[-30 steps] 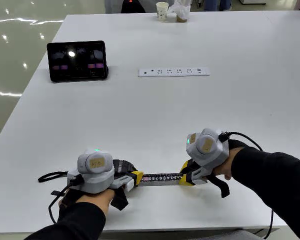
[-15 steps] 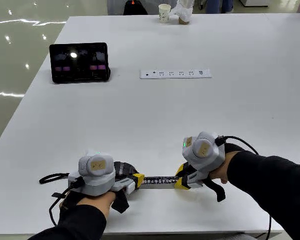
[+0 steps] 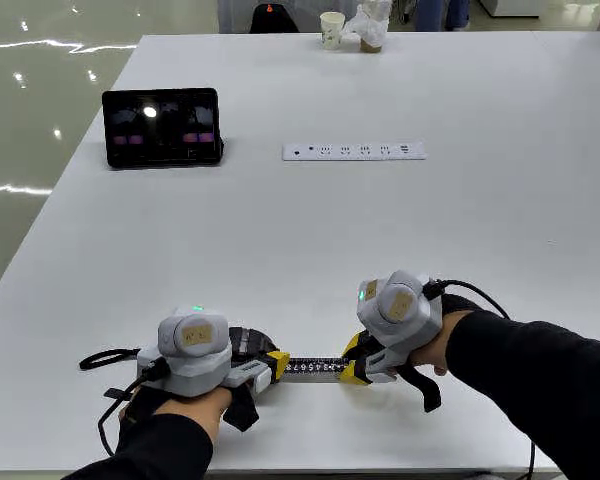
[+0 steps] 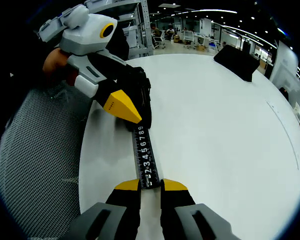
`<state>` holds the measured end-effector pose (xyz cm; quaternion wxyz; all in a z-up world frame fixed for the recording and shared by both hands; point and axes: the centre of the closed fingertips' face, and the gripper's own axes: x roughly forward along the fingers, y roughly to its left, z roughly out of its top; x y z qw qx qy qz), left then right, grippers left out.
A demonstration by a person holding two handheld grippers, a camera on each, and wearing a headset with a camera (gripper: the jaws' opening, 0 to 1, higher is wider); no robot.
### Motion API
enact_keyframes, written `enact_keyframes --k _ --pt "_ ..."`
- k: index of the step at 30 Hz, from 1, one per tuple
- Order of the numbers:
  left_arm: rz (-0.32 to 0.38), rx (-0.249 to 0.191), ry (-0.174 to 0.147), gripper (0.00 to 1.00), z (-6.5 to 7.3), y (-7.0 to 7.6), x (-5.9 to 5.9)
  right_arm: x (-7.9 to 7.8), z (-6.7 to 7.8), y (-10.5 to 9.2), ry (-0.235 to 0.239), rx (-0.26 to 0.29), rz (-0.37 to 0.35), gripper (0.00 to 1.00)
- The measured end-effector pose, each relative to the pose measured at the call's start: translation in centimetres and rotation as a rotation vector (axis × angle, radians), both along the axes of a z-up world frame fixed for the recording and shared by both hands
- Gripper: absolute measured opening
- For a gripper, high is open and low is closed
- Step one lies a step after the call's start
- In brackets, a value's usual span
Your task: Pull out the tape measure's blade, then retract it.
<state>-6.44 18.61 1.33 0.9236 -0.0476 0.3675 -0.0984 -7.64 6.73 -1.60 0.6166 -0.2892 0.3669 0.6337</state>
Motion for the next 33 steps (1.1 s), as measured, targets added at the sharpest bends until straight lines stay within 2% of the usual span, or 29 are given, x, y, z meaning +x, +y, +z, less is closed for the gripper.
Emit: enact_keyframes --k 33 --pt "0.003 -0.011 0.002 0.61 -0.1 0.0 -0.1 -0.4 0.2 2.7 -0.009 0.043 0.011 0.12"
